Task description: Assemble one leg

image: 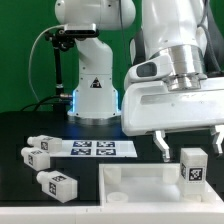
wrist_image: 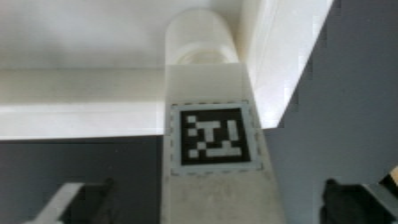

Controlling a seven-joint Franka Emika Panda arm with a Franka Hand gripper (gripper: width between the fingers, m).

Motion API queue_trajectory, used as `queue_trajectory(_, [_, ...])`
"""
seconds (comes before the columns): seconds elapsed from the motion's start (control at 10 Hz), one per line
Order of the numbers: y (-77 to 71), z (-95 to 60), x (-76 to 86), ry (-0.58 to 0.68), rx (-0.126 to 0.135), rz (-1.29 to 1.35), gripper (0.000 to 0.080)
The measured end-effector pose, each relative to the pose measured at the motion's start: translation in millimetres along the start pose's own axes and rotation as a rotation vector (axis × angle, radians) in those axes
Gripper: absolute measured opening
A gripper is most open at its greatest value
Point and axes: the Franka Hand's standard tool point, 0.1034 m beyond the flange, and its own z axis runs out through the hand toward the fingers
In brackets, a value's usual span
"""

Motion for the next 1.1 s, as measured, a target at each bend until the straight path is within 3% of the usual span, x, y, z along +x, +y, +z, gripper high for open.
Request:
queue_trajectory(0.1, [-4.7,1.7,1.7,-0.067,0.008,0.021,0.0636])
queue_trajectory(0.2, [-12.0,3.0,0.5,-0.193,0.017,0.043,0.0645])
queue_trajectory(0.3, [-9.7,4.6,2.1,-0.249,0.017,0.045,0.0645])
queue_trajectory(0.6, [17.7,13.3,-7.3,-0.464,0.023,0.068,0.0649])
queue_trajectory(0.8, [17.2,12.9,-11.7,-0.586,0.018,0.124,0.0649])
queue_trajectory(1.0, [17.8,15.1,-8.7,-0.565,0.018,0.12,0.0612])
queue_trajectory(1.1, [17.7,15.2,-8.8,-0.565,0.014,0.135,0.0475])
